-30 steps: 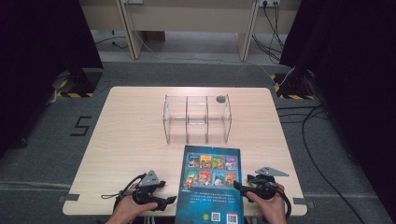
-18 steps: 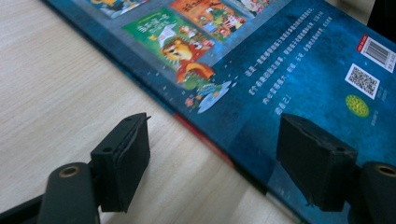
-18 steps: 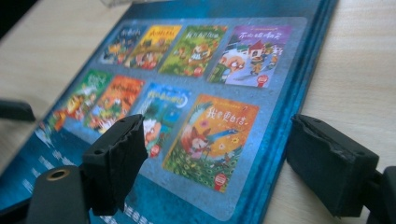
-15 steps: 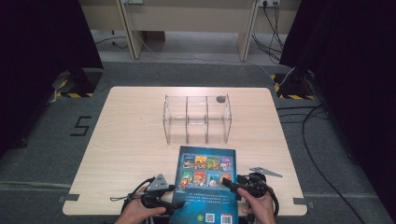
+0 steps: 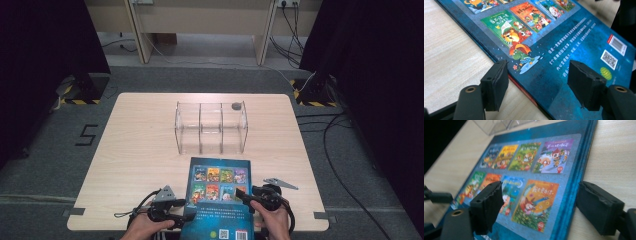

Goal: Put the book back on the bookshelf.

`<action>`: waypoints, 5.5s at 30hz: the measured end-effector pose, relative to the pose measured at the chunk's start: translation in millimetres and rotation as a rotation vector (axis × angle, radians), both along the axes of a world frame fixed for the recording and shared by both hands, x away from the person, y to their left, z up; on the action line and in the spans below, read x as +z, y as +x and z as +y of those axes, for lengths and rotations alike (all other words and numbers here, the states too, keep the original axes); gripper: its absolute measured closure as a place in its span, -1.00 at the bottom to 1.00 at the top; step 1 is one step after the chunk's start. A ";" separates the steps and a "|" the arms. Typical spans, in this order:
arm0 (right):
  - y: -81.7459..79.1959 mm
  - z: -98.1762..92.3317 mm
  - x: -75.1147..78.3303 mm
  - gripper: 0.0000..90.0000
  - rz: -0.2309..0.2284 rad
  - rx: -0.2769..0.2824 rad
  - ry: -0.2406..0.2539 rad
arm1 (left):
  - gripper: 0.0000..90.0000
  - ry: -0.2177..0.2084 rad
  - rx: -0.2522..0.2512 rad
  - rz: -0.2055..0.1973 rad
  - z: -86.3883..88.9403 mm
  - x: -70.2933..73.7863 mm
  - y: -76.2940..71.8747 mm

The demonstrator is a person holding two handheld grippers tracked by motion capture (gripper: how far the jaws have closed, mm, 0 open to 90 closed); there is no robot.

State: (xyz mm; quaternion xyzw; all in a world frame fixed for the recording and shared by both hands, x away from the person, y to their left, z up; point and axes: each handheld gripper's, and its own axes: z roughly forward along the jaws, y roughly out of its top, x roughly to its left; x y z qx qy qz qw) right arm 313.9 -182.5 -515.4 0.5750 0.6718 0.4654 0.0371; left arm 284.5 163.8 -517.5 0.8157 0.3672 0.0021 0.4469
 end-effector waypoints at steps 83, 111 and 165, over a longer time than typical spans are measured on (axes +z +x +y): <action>-23.0 6.9 82.8 0.77 -0.458 0.293 0.306 | -0.43 -0.019 0.078 -0.017 38.7 13.3 18.9; -55.1 -32.9 82.2 0.68 -0.709 0.399 -0.130 | -0.44 0.162 0.066 -0.085 35.5 6.3 18.7; -38.7 -7.1 64.7 0.81 -0.741 0.227 -0.187 | -0.46 0.182 0.064 -0.096 34.7 3.7 20.1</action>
